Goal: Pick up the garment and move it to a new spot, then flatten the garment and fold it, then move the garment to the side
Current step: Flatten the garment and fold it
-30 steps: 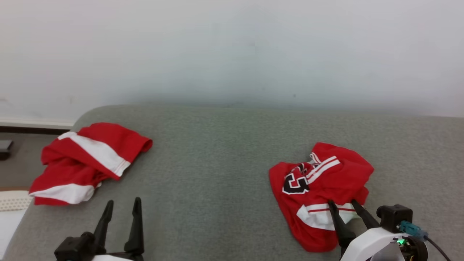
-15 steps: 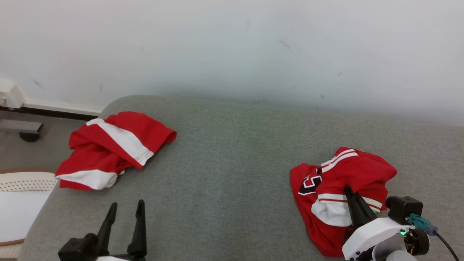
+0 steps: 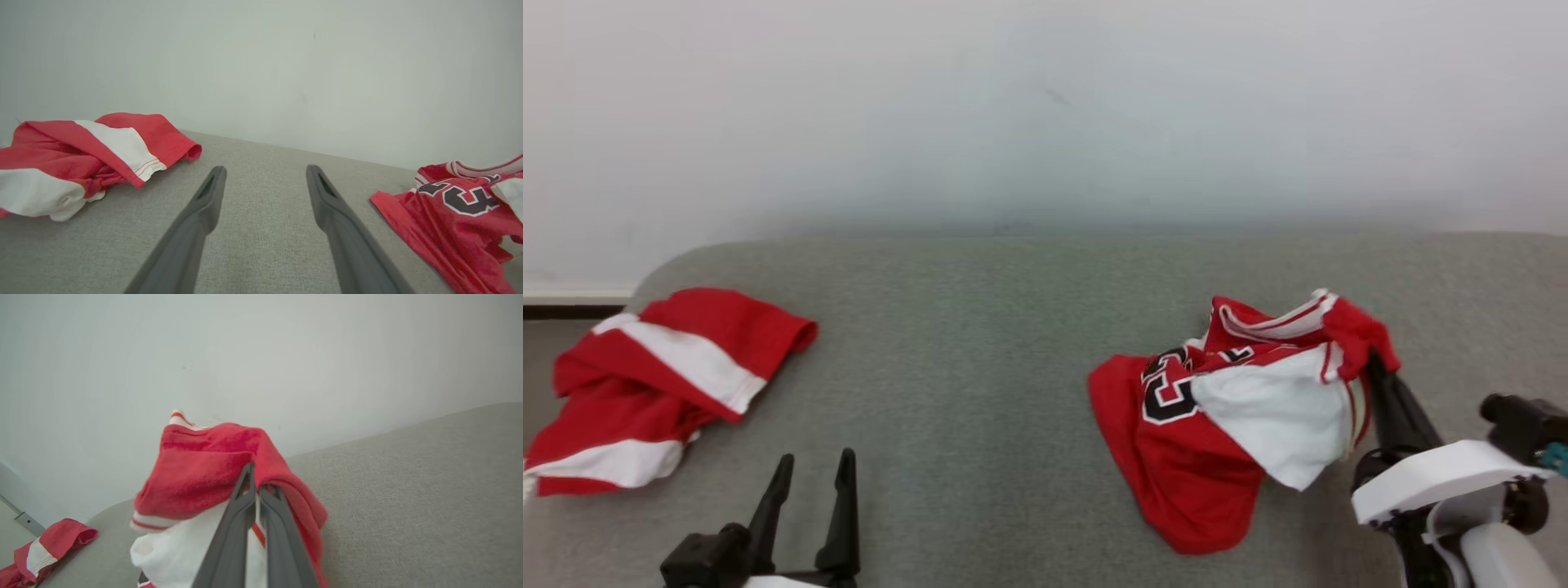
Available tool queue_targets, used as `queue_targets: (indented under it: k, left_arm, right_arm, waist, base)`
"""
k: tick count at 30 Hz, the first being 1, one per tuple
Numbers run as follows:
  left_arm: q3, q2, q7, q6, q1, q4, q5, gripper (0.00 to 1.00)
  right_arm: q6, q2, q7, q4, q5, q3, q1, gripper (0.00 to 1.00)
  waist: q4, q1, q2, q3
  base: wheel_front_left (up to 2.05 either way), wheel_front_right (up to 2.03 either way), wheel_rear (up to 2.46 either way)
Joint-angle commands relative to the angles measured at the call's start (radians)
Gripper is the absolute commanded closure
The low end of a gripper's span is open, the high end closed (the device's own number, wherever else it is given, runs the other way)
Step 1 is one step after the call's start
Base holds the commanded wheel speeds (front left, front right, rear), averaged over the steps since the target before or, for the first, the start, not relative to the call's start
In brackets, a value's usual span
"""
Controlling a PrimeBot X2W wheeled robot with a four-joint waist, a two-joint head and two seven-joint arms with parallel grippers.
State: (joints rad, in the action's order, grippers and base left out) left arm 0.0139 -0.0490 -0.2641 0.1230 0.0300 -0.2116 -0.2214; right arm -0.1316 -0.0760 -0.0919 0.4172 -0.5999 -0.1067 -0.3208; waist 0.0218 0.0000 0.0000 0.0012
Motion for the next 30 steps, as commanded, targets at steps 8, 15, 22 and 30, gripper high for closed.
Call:
queue_targets:
  k: [8, 15, 22, 30]
  left_arm:
    - [-0.012, -0.010, -0.001, 0.006, 0.057, 0.010, 0.012, 0.00]
    - [-0.029, -0.033, -0.001, 0.008, 0.111, 0.012, 0.013, 0.00]
    - [-0.041, -0.046, -0.001, 0.007, 0.132, -0.005, -0.004, 0.00]
    - [-0.038, -0.027, -0.001, 0.007, 0.094, -0.023, -0.015, 0.00]
  right_arm:
    - [0.002, -0.057, 0.063, -0.056, -0.143, 0.099, 0.015, 1.00]
    - [0.002, -0.145, 0.079, 0.029, -0.302, 0.142, -0.033, 1.00]
    - [0.002, -0.238, 0.048, 0.213, -0.334, 0.175, -0.105, 0.27]
    - [0.002, -0.263, -0.082, 0.307, -0.270, 0.160, -0.119, 0.00]
  waist:
    - [-0.117, 0.0000, 0.0000, 0.119]
    - [-0.120, 0.0000, 0.0000, 0.207]
    - [-0.096, 0.0000, 0.0000, 0.209]
    - [-0.078, 0.0000, 0.0000, 0.114]
  base:
    - [0.00, 0.00, 0.00]
    - [0.00, 0.00, 0.00]
    - [0.00, 0.00, 0.00]
    - [0.00, 0.00, 0.00]
